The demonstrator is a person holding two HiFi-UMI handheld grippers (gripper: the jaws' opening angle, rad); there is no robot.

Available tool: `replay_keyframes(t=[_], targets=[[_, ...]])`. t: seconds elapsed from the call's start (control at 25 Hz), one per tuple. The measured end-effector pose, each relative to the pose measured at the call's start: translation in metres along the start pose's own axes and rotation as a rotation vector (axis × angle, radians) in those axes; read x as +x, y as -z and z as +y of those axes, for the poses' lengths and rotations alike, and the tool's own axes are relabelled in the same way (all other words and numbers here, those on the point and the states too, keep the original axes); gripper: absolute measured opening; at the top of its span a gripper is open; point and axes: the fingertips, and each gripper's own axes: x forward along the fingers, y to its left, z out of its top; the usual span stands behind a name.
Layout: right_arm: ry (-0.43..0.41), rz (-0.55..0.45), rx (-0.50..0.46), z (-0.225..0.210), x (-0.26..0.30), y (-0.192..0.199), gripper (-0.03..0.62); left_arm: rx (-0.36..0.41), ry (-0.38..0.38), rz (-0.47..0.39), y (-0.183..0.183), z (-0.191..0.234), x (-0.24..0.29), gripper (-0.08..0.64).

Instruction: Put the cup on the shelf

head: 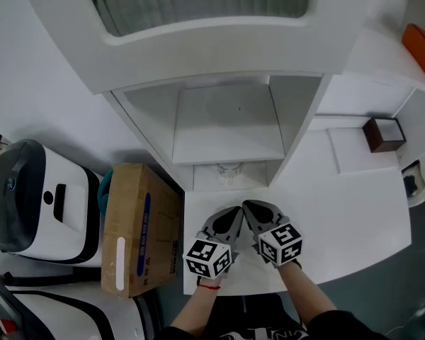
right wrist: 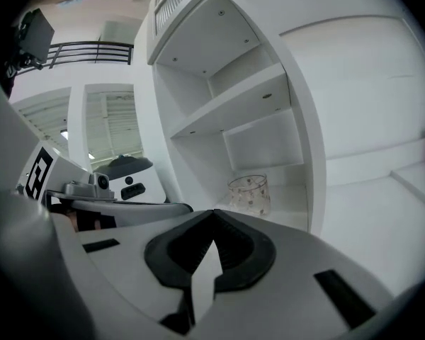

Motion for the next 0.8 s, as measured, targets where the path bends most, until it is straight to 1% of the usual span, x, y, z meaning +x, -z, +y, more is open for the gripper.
replay_keyframes(t=[0.2, 0.28, 0.56, 0.8], targets=[[-0.029, -0.001, -0.026, 0.024, -0.025, -0.009, 0.003, 0.045, -0.030, -0.002, -0.008, -0.019, -0.023, 0.005], [-0.042, -0.003, -0.029, 0.031, -0.035, -0.011, 0.003, 0.057, -0.029, -0.004, -0.012, -0.027, -0.030, 0.005], [-0.081, -0.036, -0.029, 0.048, -0.065, -0.030, 0.003, 0.072, -0.014, -0.040, -0.032, -0.055, -0.047, 0.005], [-0.071, -0.060, -0.033, 0.045, -0.081, -0.045, 0.003, 0.076, -0.023, -0.062, -0.049, -0.067, -0.042, 0.006]])
